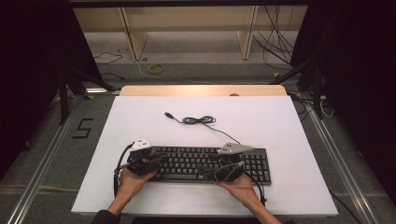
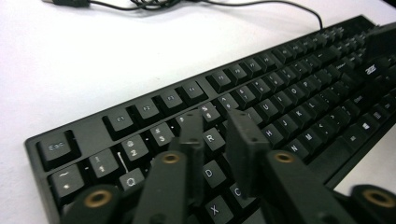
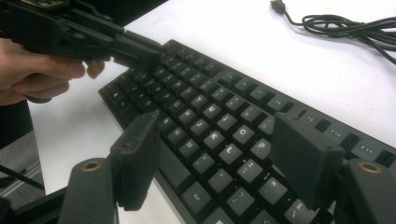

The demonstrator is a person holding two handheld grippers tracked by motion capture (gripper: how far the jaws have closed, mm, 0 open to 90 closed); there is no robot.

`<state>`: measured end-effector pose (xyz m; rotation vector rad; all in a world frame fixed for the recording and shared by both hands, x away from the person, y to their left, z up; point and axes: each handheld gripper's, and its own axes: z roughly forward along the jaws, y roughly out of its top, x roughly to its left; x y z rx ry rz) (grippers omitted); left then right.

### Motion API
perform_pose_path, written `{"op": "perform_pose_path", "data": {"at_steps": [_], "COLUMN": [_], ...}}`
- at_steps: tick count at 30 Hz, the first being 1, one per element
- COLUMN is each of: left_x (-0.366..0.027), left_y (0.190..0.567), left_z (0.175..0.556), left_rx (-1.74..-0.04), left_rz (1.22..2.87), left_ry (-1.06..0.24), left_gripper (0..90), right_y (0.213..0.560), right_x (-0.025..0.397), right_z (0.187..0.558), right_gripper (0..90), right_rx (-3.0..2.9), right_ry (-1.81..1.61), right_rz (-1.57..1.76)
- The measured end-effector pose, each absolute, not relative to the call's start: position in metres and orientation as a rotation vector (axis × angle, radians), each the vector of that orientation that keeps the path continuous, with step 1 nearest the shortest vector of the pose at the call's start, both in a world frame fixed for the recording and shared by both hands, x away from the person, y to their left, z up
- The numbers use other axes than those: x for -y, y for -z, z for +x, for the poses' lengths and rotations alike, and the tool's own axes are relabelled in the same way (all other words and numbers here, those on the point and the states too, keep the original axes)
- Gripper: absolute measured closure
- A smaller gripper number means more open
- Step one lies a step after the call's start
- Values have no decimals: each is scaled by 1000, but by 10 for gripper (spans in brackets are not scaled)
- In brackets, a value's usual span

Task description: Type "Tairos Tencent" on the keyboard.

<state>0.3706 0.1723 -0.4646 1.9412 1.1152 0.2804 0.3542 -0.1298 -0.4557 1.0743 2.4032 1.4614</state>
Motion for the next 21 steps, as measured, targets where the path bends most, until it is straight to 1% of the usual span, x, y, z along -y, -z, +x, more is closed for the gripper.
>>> {"op": "perform_pose_path", "data": {"at_steps": [5, 7, 21], "left_x": [-164, -160, -153], "left_y": [466, 467, 475], "left_z": [375, 378, 385], "left_rx": [-1102, -1104, -1128], "left_rz": [1969, 1985, 2034], "left_ry": [-270, -279, -266], "left_gripper": [861, 884, 889], "right_y": [456, 456, 455], "right_x": [132, 132, 134], "right_z": [352, 351, 349], "right_gripper": [340, 340, 334], "right_rx": [-2402, -2404, -2398], "right_ry": [-1459, -1457, -1468], "right_rz": [1070, 1070, 1068]}}
